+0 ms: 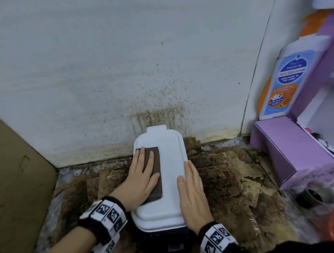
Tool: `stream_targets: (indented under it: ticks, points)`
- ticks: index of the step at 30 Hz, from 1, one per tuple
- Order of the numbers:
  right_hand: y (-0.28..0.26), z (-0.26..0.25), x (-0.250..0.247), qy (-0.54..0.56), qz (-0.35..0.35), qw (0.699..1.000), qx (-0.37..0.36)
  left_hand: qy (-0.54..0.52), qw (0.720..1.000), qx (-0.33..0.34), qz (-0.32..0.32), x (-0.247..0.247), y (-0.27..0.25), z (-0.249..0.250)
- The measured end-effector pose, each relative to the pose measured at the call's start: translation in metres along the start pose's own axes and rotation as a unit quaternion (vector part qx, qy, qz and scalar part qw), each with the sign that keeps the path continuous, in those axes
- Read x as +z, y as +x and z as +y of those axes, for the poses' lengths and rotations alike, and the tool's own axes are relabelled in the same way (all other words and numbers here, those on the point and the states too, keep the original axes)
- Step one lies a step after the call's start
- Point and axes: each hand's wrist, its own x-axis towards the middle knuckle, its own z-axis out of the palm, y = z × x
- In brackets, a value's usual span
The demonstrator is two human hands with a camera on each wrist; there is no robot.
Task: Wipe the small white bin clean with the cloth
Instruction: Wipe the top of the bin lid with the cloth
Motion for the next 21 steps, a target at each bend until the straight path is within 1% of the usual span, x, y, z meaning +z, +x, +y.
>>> stream_targets:
  ticks: [2, 6, 9, 11, 16, 21]
  points:
    - [0.000, -0.001, 0.000, -0.002, -0.003, 1.000, 0.002, -0.005, 0.999, 0.008, -0.033, -0.009, 0.018, -0.006]
    - [0.000, -0.003, -0.001, 0.004, -0.007, 1.000, 0.007, 0.046, 0.998, 0.028, -0.030, -0.023, 0.054, -0.013]
    - [0.002, -0.002, 0.000, 0.005, -0.004, 1.000, 0.007, 0.063, 0.997, 0.009, -0.039, -0.031, 0.078, -0.019]
    - [0.002, -0.003, 0.001, 0.007, -0.007, 1.000, 0.010, 0.055, 0.998, 0.001, -0.028, -0.034, 0.090, -0.024]
    - [0.002, -0.002, 0.003, 0.012, -0.007, 1.000, 0.008, 0.029, 0.999, -0.017, -0.017, -0.042, 0.101, -0.026]
    - [-0.001, -0.002, 0.002, 0.019, -0.007, 1.000, 0.008, 0.022, 1.000, -0.014, -0.017, -0.029, 0.099, -0.037]
